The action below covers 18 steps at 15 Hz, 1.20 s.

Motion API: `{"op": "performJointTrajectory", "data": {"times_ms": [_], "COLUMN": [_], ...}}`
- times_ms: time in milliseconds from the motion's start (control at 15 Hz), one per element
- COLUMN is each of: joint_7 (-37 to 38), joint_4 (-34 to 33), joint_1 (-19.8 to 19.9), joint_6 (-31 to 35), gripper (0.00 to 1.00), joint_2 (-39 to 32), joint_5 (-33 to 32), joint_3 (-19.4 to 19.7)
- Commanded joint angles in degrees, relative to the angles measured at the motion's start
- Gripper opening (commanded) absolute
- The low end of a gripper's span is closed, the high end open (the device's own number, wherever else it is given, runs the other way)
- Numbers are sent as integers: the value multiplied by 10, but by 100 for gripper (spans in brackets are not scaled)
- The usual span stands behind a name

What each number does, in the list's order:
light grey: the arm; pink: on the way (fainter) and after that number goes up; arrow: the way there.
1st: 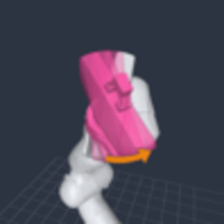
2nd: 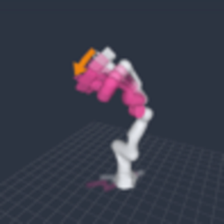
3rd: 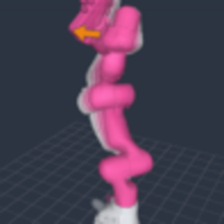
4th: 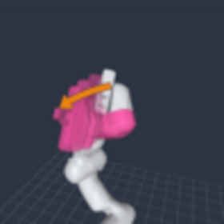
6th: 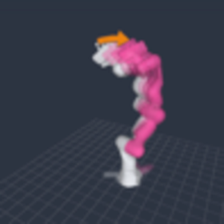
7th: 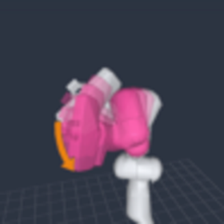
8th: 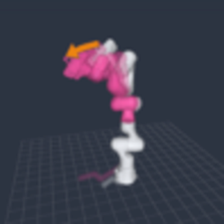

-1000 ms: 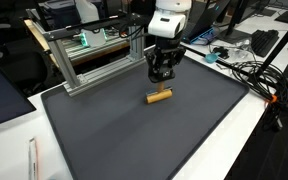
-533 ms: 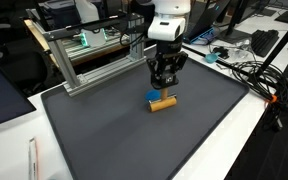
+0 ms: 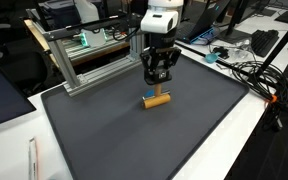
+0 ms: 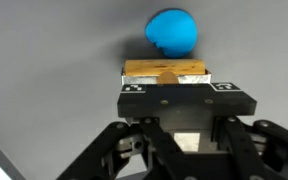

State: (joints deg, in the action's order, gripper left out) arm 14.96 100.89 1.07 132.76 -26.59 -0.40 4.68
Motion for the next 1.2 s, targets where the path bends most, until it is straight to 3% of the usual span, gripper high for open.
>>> {"op": "performJointTrajectory", "data": {"times_ms": [0, 333, 1133], "joint_7": [0, -40, -69], "joint_4": [61, 72, 42], "joint_1": [-10, -3, 0], "joint_6": [0, -8, -35], "gripper": [22, 22, 22], "joint_2": [70, 89, 36], "joint_5": [-27, -13, 3], "joint_3": [10, -10, -26]}}
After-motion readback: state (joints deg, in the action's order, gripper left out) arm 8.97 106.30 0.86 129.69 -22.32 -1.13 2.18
